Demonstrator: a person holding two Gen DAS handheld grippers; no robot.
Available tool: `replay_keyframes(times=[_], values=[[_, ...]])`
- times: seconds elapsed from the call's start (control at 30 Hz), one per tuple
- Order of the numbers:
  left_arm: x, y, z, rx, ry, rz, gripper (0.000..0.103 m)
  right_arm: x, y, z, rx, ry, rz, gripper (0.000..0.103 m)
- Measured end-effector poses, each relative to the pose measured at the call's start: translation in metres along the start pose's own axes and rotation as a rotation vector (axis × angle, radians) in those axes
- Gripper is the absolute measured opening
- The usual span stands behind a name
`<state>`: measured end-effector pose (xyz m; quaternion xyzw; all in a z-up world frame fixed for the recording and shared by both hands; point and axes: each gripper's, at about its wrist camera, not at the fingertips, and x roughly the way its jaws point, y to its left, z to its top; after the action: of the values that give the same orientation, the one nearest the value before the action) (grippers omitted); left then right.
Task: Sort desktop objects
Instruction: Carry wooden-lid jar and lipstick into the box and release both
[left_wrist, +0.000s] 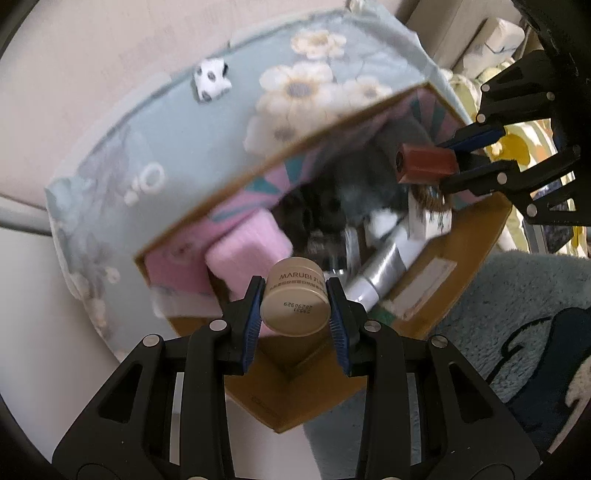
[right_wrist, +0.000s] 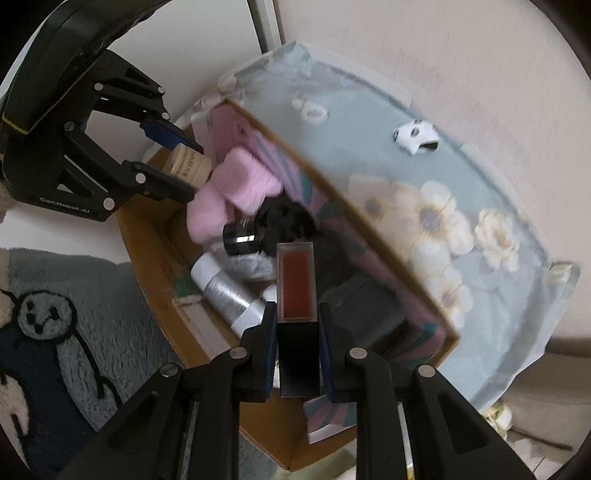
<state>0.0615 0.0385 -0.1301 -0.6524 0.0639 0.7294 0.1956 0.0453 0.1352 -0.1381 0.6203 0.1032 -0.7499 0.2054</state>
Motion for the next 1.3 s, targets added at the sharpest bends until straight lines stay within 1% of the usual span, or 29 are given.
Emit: replay_keyframes(times=[0.1, 0.27, 0.53, 0.7, 0.77, 0.8, 0.83, 0.87, 0.9, 0.93, 0.97, 1.0, 1.03, 1.07, 1.2, 1.23, 1.3], values=[[0.006, -0.005, -0.006, 0.017, 0.021, 0.004, 0.031, 0.006, 0.01, -0.005, -0.053, 0.013, -0.042, 0.019], [0.013, -0.007, -0.008, 0.037, 0.036, 0.024, 0.031, 0.01, 0.015, -0.007, -0.066, 0.022, -0.044, 0.019], [0.014, -0.003, -0.007, 0.022, 0.026, 0.051, 0.031, 0.01, 0.013, -0.007, -0.056, 0.019, -0.044, 0.019], [0.016, -0.006, -0.005, 0.031, 0.019, 0.075, 0.031, 0.014, 0.011, -0.006, -0.044, 0.026, -0.003, 0.019], [0.017, -0.009, -0.002, 0.048, 0.02, 0.071, 0.032, 0.018, 0.01, -0.006, -0.033, 0.049, 0.03, 0.027], [0.017, -0.01, -0.001, 0.053, 0.027, 0.065, 0.034, 0.019, 0.01, -0.006, -0.029, 0.056, 0.037, 0.045], [0.018, -0.011, -0.001, 0.055, 0.034, 0.058, 0.041, 0.019, 0.009, -0.007, 0.007, 0.05, 0.027, 0.064], [0.018, -0.012, 0.0, 0.056, 0.036, 0.053, 0.049, 0.018, 0.009, -0.007, 0.011, 0.044, 0.029, 0.071], [0.018, -0.012, 0.0, 0.057, 0.035, 0.051, 0.075, 0.017, 0.007, -0.007, 0.018, 0.044, 0.037, 0.079], [0.017, -0.013, -0.001, 0.058, 0.027, 0.057, 0.099, 0.017, 0.006, -0.008, 0.027, 0.047, 0.04, 0.081], [0.015, -0.013, -0.001, 0.057, 0.011, 0.064, 0.103, 0.017, 0.005, -0.008, 0.035, 0.05, 0.041, 0.081], [0.012, -0.012, -0.002, 0.055, -0.004, 0.061, 0.103, 0.016, 0.003, -0.008, 0.044, 0.05, 0.035, 0.084], [0.011, -0.011, -0.001, 0.05, -0.004, 0.05, 0.103, 0.015, 0.002, -0.008, 0.051, 0.044, 0.03, 0.088], [0.011, -0.01, -0.001, 0.044, 0.0, 0.043, 0.103, 0.014, 0.001, -0.008, 0.055, 0.041, 0.029, 0.09], [0.009, -0.006, 0.0, 0.032, -0.002, 0.061, 0.103, 0.014, -0.003, -0.008, 0.09, 0.039, 0.059, 0.097], [0.009, -0.005, 0.0, 0.029, -0.003, 0.065, 0.103, 0.015, -0.002, -0.007, 0.092, 0.04, 0.058, 0.102], [0.008, -0.005, -0.001, 0.025, -0.001, 0.063, 0.103, 0.015, -0.003, -0.008, 0.086, 0.04, 0.055, 0.102]])
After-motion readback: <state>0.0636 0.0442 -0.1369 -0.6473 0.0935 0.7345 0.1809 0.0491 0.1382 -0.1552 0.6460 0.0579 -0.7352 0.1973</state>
